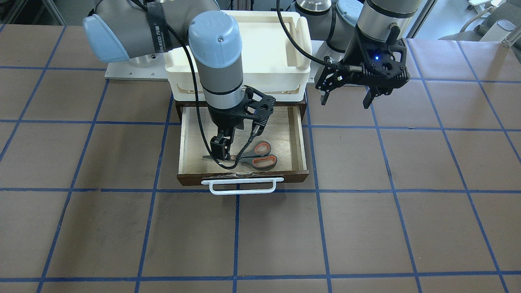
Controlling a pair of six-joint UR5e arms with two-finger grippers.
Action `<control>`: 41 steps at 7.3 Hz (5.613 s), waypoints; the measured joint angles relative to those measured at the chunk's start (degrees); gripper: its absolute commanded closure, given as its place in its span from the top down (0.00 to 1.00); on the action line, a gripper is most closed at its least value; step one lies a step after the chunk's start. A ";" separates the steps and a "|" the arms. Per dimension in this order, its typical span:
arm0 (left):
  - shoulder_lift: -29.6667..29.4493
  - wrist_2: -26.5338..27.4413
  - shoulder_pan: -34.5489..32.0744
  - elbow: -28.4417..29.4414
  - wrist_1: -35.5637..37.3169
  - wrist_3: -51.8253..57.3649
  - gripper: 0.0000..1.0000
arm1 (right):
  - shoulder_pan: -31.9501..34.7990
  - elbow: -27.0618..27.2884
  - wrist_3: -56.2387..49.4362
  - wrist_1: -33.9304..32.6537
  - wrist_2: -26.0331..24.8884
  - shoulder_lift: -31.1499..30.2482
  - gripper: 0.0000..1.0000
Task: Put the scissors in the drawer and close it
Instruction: 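Raise the right gripper out of the drawer back toward its start, then reach the left gripper over the drawer's far edge near the handle, then push the drawer front with the left gripper into the cabinet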
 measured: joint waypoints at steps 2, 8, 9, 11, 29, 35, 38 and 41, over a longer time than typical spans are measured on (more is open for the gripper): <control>0.02 -0.16 0.00 0.00 0.04 0.00 1.00 | -4.63 -0.03 6.67 1.11 0.12 -3.48 1.00; -1.98 -0.25 -0.09 -0.17 1.46 -0.93 1.00 | -10.54 0.06 32.63 9.92 -6.03 -11.62 1.00; -3.77 -0.09 -0.57 0.00 3.80 -2.33 1.00 | -11.21 0.13 34.96 10.22 -6.37 -11.96 1.00; -9.66 0.91 -5.19 1.71 10.87 -7.78 1.00 | -14.00 0.21 36.03 10.85 -6.35 -12.23 1.00; -42.34 3.57 -19.60 21.99 8.83 -20.39 1.00 | -18.86 0.50 36.33 13.72 -2.59 -16.34 1.00; -39.17 3.01 -20.21 21.07 5.79 -20.39 1.00 | -18.85 0.58 35.50 14.08 -1.83 -16.21 1.00; -36.92 2.02 -20.30 19.57 2.91 -20.39 1.00 | -18.86 0.80 35.46 14.40 -1.88 -16.05 1.00; -33.93 1.16 -20.30 17.76 -2.20 -20.52 1.00 | -18.86 1.49 35.45 14.44 -1.88 -16.18 1.00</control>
